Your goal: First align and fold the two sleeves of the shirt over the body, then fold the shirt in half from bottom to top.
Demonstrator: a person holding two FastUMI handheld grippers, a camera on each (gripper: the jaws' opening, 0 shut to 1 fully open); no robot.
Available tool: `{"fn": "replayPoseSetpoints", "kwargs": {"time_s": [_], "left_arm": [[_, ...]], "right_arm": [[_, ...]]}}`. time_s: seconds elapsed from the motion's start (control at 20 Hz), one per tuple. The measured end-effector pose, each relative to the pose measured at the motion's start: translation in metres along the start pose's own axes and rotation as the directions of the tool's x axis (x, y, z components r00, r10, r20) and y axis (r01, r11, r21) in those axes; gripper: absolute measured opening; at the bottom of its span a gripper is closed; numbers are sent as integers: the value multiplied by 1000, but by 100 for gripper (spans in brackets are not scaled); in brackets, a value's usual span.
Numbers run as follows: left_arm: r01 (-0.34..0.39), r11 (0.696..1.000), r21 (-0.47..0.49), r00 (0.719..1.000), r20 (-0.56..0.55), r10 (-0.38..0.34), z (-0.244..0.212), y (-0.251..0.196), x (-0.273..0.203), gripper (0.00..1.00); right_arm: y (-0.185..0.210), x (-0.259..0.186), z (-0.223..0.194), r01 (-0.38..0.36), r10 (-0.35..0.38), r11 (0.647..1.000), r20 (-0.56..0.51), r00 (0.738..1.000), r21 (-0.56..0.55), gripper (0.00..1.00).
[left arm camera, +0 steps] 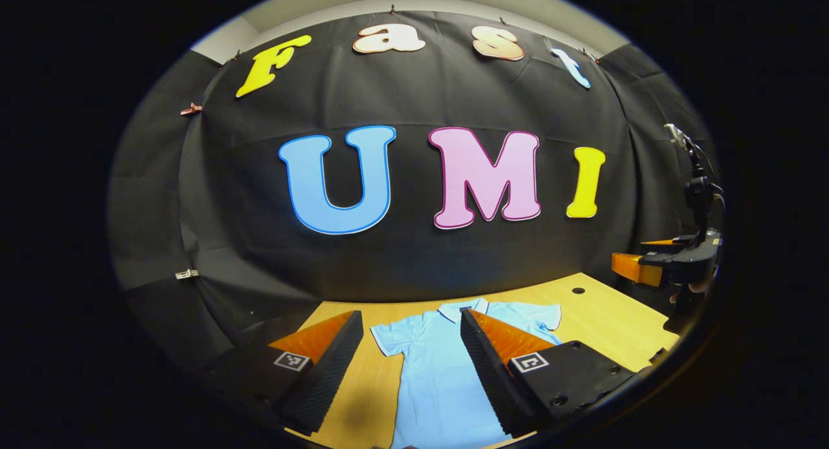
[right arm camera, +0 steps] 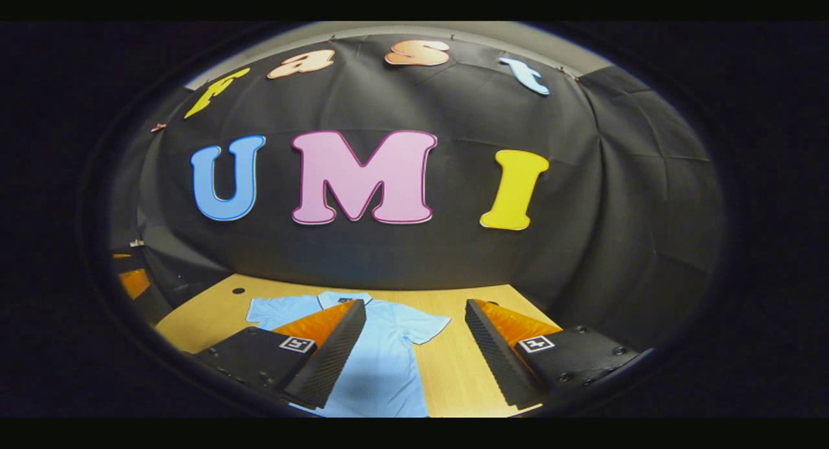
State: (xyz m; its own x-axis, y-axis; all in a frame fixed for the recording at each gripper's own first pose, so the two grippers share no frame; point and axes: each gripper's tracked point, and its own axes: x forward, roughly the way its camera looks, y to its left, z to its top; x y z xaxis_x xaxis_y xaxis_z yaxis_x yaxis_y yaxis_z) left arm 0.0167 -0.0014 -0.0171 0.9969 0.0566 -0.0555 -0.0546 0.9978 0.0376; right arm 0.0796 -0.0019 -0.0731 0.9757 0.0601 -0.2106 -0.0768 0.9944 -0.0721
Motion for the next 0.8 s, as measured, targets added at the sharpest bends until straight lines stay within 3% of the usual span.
{"fn": "replayPoseSetpoints", "kwargs": {"time_s": [0.45,0.8], "left_arm": [[-105,994,-29,992,-68,103,-14,7,23,97],[-172,984,-55,978,-129,163,-24,7,46,97]], "right_arm": [[-20,97,-37,-31,29,999,-134,991,-14,98],[-37,182,-98,-35,28,999,-281,959,-23,97]]}}
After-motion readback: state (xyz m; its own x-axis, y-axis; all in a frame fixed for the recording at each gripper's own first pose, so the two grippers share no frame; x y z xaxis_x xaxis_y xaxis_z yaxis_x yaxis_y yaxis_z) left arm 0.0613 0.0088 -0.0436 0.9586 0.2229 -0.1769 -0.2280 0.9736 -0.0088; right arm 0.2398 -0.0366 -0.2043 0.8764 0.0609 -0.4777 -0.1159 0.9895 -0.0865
